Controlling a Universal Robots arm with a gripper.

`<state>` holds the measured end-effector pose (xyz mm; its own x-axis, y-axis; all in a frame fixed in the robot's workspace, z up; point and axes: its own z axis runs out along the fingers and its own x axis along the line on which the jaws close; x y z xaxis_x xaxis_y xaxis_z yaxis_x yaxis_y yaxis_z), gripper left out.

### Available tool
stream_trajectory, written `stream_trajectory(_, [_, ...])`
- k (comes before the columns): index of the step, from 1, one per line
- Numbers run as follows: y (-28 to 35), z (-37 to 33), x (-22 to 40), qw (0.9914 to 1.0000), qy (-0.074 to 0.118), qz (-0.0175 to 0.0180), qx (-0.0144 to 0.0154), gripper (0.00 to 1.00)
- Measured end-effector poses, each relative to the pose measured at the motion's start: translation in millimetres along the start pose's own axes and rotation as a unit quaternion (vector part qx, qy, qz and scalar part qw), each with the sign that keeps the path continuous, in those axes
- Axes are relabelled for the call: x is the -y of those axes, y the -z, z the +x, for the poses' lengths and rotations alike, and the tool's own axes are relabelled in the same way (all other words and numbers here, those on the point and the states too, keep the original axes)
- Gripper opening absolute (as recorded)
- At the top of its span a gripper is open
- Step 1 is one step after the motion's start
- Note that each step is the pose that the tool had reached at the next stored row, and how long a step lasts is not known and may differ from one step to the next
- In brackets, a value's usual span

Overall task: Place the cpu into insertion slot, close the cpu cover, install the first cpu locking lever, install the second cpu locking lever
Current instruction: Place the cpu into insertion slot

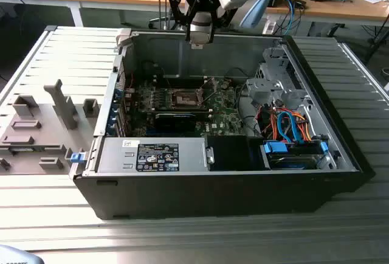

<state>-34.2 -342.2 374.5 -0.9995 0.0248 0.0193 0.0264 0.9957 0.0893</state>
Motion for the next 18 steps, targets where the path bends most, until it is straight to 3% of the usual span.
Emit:
stream_trajectory(13, [-4.2,0.0,0.4,1.00000,0.000,0.0000,0.0000,0.55])
stream_trajectory(15, [-21.2,-0.5,7.7,1.00000,0.000,0.0000,0.0000,0.55])
stream_trajectory(18, [-21.6,-0.5,7.8,1.00000,0.000,0.0000,0.0000,0.55])
